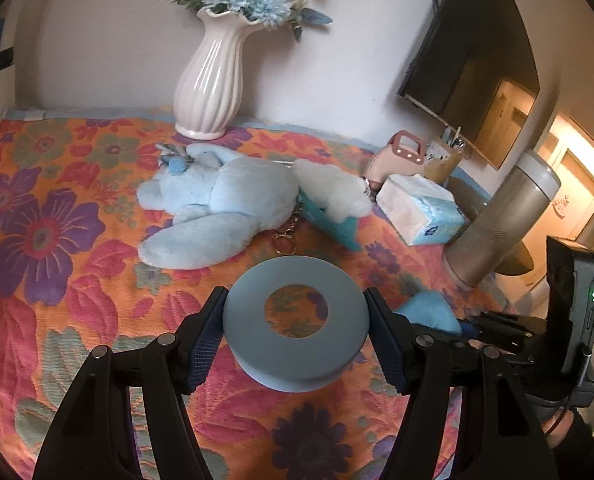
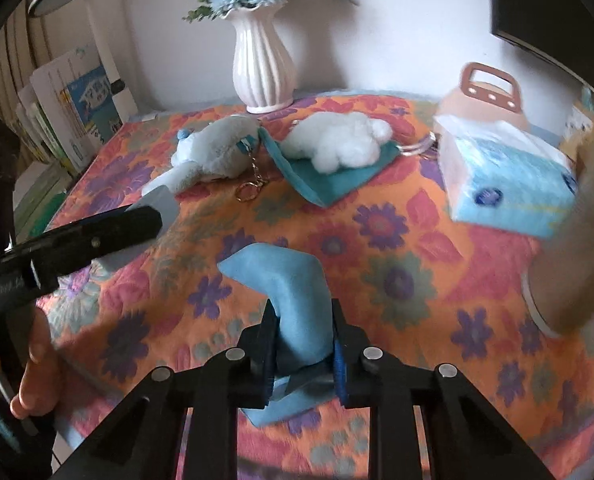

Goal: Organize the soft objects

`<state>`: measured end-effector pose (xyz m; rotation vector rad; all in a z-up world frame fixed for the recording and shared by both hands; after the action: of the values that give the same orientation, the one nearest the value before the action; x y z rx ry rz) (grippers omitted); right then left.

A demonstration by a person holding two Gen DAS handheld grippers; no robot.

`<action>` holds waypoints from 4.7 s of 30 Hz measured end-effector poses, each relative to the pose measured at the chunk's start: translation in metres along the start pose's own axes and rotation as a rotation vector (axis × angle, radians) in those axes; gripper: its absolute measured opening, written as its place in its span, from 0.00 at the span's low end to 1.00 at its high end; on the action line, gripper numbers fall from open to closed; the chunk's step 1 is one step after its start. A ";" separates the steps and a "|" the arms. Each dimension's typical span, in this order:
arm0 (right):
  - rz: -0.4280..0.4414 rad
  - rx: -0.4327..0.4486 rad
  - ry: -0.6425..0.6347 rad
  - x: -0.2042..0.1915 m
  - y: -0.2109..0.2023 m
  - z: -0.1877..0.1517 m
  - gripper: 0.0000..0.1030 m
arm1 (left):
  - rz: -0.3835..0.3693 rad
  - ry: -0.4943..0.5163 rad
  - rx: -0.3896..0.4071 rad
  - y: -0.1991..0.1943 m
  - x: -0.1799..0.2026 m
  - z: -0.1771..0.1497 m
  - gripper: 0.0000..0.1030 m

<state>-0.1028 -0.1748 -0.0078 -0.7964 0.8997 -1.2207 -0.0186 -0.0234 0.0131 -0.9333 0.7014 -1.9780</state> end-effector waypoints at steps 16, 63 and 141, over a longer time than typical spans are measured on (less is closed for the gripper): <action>-0.108 0.051 0.208 0.109 -0.099 -0.061 0.21 | -0.088 0.233 -0.036 0.005 0.130 0.001 0.63; 0.172 0.211 0.525 0.429 -0.180 0.008 0.62 | 0.260 0.501 0.232 0.126 0.445 0.039 0.95; 0.190 0.163 -0.073 0.023 0.035 0.121 0.83 | 0.179 -0.211 0.036 0.007 -0.082 0.064 0.94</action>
<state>0.0237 -0.1874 0.0107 -0.6064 0.7867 -1.0763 0.0682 0.0348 0.0154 -1.0045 0.6051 -1.7016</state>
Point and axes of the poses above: each gripper's, at about its wrist camera, not at the fingertips, and y roughly the way its jaws point, x to its right, z to its top, the point moved 2 cm from there along y, roughly the way its jaws point, and after that the axes turned 12 degrees about -x, right-handed, at the moved point
